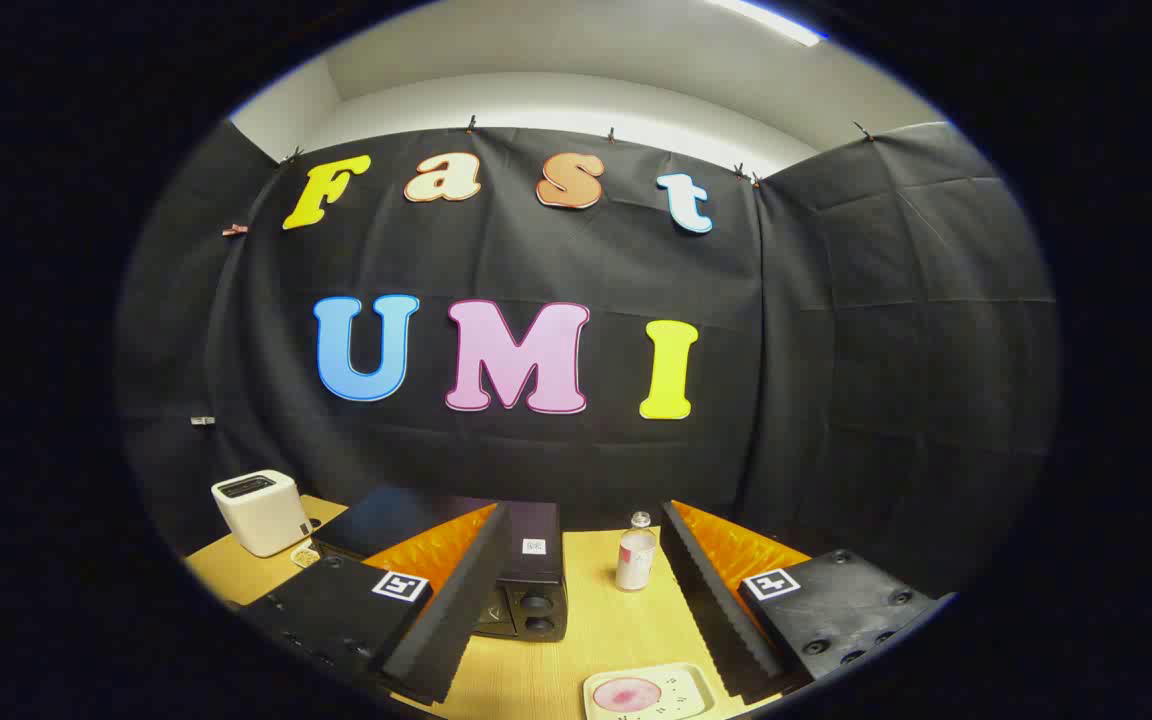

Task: Open the toaster oven, put the food inside, and close the toaster oven door.

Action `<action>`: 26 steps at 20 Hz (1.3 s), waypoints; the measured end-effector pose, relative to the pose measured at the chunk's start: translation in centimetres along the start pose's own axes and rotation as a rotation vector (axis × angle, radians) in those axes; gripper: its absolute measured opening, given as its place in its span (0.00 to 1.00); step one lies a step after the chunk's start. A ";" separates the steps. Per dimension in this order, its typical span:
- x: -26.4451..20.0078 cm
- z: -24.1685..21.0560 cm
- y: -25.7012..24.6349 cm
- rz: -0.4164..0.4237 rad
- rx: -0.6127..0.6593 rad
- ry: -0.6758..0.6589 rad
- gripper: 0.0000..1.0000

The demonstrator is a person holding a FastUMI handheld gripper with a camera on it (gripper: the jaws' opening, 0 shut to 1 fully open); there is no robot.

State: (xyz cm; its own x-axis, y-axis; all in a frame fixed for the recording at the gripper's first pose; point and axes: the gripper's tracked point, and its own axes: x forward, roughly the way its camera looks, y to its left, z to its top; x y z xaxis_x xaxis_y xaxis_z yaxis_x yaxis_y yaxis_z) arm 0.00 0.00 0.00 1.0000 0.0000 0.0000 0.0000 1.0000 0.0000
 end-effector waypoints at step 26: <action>1.8 -1.6 10.2 0.080 0.023 0.054 0.99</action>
State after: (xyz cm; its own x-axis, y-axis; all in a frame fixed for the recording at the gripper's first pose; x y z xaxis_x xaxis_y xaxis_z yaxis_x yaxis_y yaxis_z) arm 1.76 10.21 -1.58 0.9953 0.0807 -0.0530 -0.0794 0.9965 0.0248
